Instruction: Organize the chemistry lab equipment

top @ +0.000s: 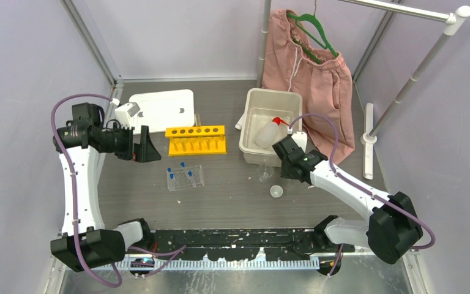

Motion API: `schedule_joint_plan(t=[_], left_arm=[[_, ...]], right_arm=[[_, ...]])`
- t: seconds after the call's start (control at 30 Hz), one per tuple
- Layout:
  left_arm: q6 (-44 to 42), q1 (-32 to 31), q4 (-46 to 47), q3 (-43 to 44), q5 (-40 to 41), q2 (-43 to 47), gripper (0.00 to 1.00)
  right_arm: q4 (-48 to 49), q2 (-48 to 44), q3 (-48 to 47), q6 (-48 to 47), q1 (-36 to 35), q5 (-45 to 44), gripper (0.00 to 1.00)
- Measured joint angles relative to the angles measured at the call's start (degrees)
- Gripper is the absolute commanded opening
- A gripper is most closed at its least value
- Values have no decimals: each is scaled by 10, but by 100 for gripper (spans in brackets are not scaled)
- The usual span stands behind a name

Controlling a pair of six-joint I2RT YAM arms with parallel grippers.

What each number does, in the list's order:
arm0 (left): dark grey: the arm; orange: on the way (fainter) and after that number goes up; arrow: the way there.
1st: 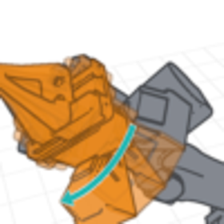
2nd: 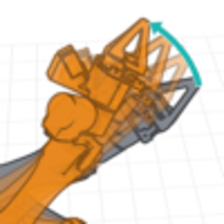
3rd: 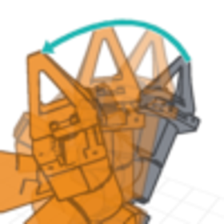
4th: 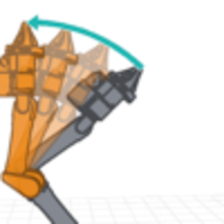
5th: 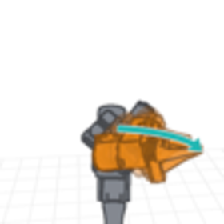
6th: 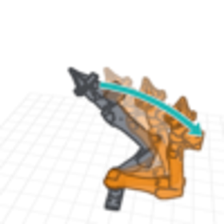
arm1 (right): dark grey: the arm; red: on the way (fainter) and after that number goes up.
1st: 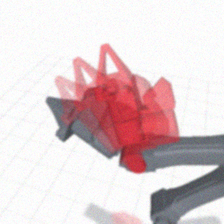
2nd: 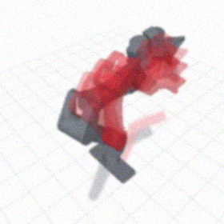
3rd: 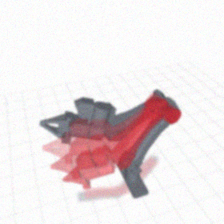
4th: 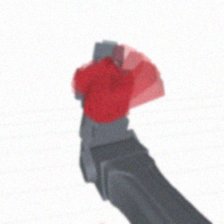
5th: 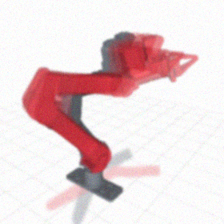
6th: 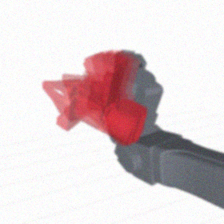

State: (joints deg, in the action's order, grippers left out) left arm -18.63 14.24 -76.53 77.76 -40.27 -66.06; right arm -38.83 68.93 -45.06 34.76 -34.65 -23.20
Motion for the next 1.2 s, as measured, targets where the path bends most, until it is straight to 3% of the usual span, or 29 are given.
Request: schedule_joint_plan(t=[0.07, 0.3, 0.57, 0.73, 0.9, 1.2], left_arm=[[0, 0, 0, 0, 0, 0, 100], [0, 0, 0, 0, 0, 0, 100], [0, 0, 0, 0, 0, 1, 100], [0, 0, 0, 0, -1, 1, 100], [0, 0, 0, 0, -3, 1, 99], [2, 0, 0, 3, -16, 1, 99]], right_arm=[[2, 0, 8, 0, 0, -2, 25], [2, -16, 16, 4, 0, -1, 1], [-89, -98, -11, 20, 0, 33, 1], [-168, -131, -142, 22, 0, 66, 1], [-210, -99, -303, 12, 0, 86, 1], [-175, 132, -513, -55, 34, 85, 1]])
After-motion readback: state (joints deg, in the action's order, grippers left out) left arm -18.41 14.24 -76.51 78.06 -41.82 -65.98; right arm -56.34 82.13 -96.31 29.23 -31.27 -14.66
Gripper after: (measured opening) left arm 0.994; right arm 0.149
